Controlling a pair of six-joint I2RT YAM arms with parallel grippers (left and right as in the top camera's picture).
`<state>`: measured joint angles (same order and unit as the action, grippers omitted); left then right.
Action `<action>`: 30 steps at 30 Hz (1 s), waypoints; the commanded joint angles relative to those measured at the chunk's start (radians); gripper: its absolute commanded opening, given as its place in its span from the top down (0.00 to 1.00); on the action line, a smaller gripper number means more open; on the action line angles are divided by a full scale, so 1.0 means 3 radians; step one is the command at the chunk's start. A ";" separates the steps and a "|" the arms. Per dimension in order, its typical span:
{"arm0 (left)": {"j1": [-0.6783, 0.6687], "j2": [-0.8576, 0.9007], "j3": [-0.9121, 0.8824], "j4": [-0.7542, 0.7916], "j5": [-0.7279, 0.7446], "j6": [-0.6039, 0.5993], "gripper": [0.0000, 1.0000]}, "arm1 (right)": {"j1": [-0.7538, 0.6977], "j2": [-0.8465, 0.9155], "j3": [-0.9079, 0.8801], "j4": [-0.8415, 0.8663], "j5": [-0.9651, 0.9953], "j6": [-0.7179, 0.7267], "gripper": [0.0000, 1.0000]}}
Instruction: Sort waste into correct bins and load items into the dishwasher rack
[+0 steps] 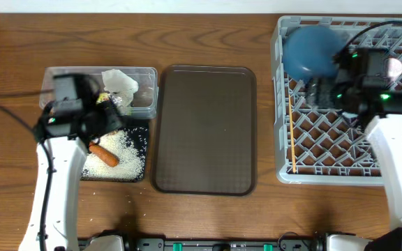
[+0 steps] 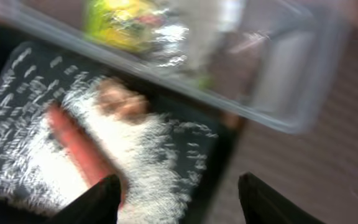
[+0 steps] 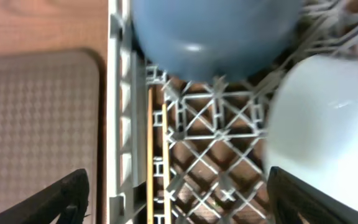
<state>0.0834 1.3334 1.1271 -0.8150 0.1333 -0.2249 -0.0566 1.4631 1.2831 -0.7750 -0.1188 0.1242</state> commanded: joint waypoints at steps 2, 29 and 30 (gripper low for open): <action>-0.0303 0.0231 0.0479 -0.0453 0.0042 0.0409 0.27 | -0.0219 -0.0078 0.0285 -0.0276 -0.0057 -0.0034 0.11; -0.0235 -0.3557 -0.1846 0.0183 -0.0108 0.0323 0.02 | -0.0610 -0.2982 -0.2274 0.0524 -0.0041 0.0319 0.01; -0.0235 -0.3634 -0.1864 0.0136 -0.0108 0.0323 0.02 | -0.0612 -0.3019 -0.2296 0.0491 -0.0043 0.0320 0.01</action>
<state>0.0097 0.3141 0.5953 -0.7624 0.1192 -0.1131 -0.2356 0.5980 0.6270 -0.6170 -0.1246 0.1783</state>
